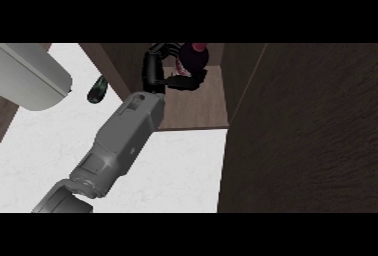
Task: Pick up the wine, place it into the cabinet and close the cabinet
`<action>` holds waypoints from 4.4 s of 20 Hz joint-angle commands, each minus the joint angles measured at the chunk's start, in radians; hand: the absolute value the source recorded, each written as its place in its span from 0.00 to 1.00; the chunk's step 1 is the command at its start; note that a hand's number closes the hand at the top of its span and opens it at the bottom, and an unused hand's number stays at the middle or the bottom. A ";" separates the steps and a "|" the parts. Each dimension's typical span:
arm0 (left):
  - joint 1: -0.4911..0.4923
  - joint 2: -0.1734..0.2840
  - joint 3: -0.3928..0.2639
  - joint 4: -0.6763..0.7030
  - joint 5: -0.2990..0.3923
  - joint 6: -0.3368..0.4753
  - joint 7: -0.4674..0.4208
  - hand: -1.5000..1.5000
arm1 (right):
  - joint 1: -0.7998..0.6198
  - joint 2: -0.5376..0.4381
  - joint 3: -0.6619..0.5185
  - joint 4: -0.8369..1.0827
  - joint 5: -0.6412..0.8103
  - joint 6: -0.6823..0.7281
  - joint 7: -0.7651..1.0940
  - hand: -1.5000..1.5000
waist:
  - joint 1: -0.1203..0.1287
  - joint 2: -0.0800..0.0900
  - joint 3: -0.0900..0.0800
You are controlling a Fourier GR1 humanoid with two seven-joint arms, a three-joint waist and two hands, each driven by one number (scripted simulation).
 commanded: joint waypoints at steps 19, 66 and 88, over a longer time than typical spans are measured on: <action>-0.069 0.022 0.152 0.202 0.101 -0.115 -0.063 1.00 | -0.019 0.015 0.029 -0.065 -0.037 -0.013 0.039 0.00 | -0.024 0.012 -0.001; 0.020 -0.005 0.124 0.257 0.012 -0.160 -0.207 0.00 | -0.035 0.007 0.019 -0.024 -0.056 0.002 0.016 0.00 | -0.046 0.014 -0.001; 0.192 -0.005 -0.146 -0.029 0.282 -0.170 -0.140 0.00 | 0.022 -0.007 0.002 -0.003 -0.061 0.017 -0.042 0.00 | -0.008 -0.011 0.001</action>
